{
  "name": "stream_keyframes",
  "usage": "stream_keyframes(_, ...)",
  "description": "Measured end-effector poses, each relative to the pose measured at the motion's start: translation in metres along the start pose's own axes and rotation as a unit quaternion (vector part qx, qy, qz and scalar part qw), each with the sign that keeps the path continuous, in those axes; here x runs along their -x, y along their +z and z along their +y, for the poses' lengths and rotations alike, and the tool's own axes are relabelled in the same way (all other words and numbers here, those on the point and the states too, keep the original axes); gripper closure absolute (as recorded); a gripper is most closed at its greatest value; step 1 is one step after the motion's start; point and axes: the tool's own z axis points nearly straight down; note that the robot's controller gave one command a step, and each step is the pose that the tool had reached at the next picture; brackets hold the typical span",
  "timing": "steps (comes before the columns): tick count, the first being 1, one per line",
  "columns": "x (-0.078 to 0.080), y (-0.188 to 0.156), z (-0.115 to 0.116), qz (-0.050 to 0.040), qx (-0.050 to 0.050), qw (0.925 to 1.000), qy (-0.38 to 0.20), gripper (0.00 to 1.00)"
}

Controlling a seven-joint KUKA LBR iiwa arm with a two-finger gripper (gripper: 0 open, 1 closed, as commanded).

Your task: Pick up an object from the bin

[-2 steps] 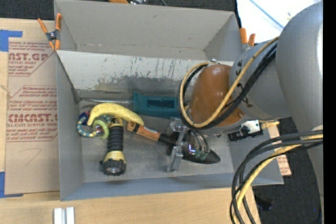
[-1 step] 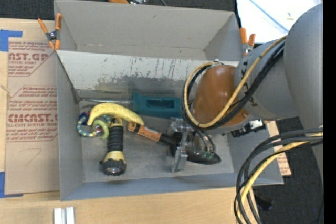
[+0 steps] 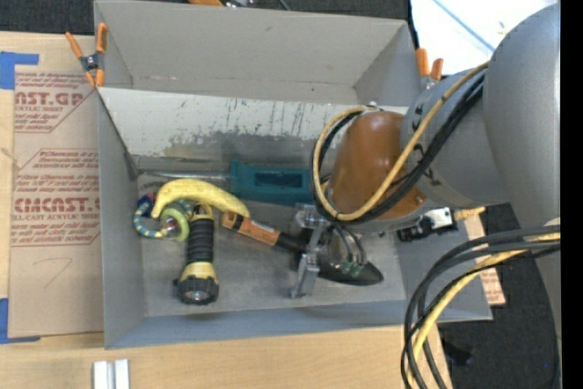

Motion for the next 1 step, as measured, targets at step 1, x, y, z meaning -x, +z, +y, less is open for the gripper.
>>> stream_keyframes(1,0.0002,-0.0003,-0.005,-0.0022,0.0,0.9996,-0.029,0.0)
